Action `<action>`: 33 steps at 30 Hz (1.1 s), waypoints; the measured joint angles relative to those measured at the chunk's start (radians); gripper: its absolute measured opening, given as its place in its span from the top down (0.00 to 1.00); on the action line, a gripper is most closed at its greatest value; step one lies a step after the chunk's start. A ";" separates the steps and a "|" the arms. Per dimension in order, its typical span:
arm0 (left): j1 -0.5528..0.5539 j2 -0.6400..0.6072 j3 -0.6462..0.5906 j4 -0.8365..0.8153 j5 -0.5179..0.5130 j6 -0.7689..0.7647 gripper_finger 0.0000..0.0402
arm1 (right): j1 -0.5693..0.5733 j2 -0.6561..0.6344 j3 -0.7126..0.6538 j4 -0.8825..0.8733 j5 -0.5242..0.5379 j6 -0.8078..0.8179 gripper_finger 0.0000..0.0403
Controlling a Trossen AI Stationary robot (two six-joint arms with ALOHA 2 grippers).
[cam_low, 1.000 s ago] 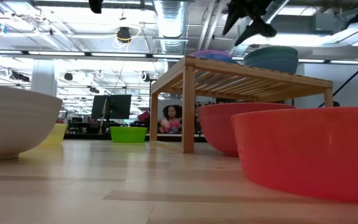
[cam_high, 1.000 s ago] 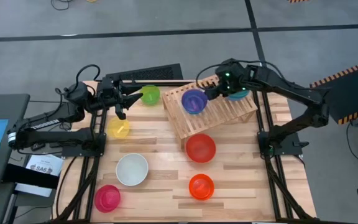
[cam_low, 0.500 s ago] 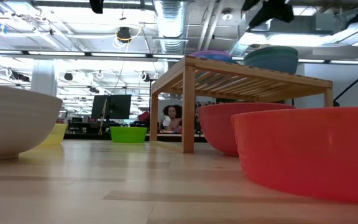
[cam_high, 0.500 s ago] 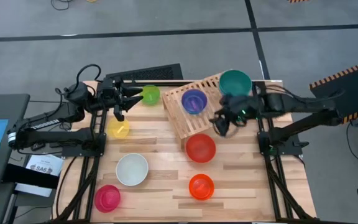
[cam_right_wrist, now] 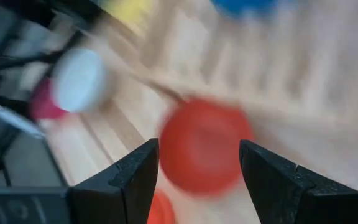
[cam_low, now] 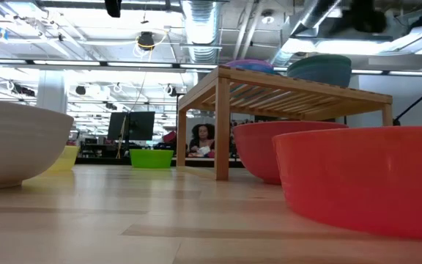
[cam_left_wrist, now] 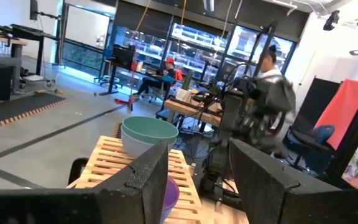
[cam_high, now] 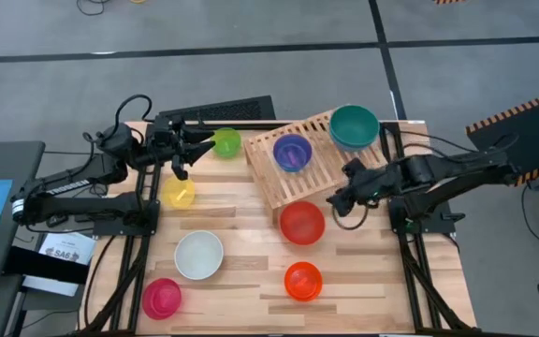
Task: Place and stack bowls onto a shelf
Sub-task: Stack the large orange bowl on top of the large green bowl on the shelf
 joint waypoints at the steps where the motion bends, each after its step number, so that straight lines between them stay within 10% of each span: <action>1: 0.000 0.000 0.000 0.000 0.000 0.000 0.61 | 0.001 0.017 -0.001 -0.049 -0.016 0.066 0.38; 15: 0.000 0.001 0.000 -0.001 0.000 0.007 0.61 | 0.023 0.430 -0.001 -0.096 -0.190 0.212 0.38; 33: 0.000 0.000 0.000 -0.023 0.001 0.009 0.61 | -0.020 0.605 0.000 -0.016 -0.190 0.249 0.39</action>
